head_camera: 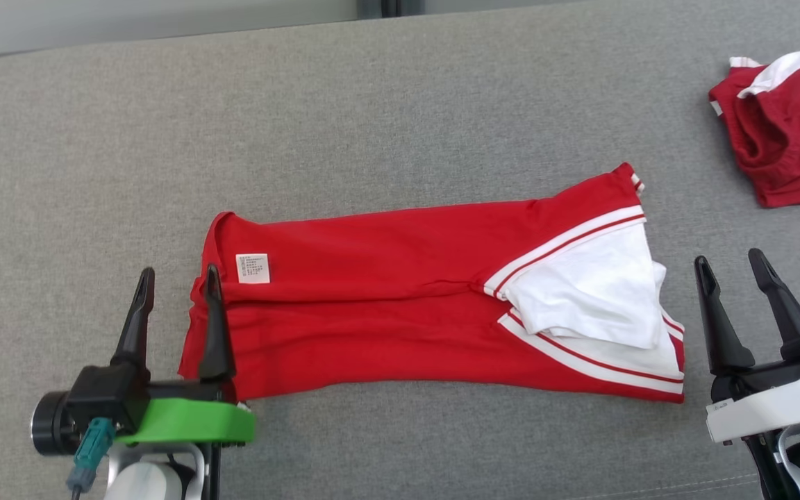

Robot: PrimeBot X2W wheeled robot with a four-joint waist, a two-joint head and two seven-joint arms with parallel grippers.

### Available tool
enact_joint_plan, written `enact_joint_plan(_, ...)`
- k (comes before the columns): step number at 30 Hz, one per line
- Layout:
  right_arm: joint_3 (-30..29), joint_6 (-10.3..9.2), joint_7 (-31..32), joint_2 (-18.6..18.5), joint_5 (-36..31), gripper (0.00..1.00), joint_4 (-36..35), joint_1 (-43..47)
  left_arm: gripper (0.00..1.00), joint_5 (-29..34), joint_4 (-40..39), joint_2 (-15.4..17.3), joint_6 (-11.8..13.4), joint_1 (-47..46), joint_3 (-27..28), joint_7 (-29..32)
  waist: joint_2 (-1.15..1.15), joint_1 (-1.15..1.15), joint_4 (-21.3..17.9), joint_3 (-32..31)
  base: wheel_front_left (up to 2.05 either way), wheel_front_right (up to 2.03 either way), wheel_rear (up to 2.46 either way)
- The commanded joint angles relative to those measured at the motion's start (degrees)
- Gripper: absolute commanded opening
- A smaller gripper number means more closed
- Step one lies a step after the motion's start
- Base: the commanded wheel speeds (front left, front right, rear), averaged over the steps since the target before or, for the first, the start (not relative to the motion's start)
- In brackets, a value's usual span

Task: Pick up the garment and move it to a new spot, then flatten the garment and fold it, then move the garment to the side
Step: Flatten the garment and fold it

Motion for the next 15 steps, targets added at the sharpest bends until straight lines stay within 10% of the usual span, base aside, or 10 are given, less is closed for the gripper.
enact_joint_plan(1, -0.01, -0.01, 0.27, -0.37, 0.47, 1.0, 0.99, -0.18, 1.0, 0.67, -0.17, -0.28, -0.47, -1.7, 0.21, -0.16, 0.0, 0.0, 0.93, 1.5, 0.0, 0.0, 0.0)
enact_joint_plan(14, 8.37, -0.01, 0.2, -2.49, 6.21, 1.0, 21.19, -8.54, 1.0, 4.19, 0.18, -4.06, -3.91, -6.24, 2.05, -0.15, 0.0, 0.0, 3.67, 7.13, 0.0, 0.0, 0.0)
enact_joint_plan(15, 9.49, -0.01, 0.54, -2.8, 6.6, 0.5, 22.07, -8.94, 1.0, 4.43, 0.28, -4.26, -4.08, -6.22, 2.25, -0.16, 0.0, 0.0, 3.68, 7.13, 0.0, 0.0, 0.0)
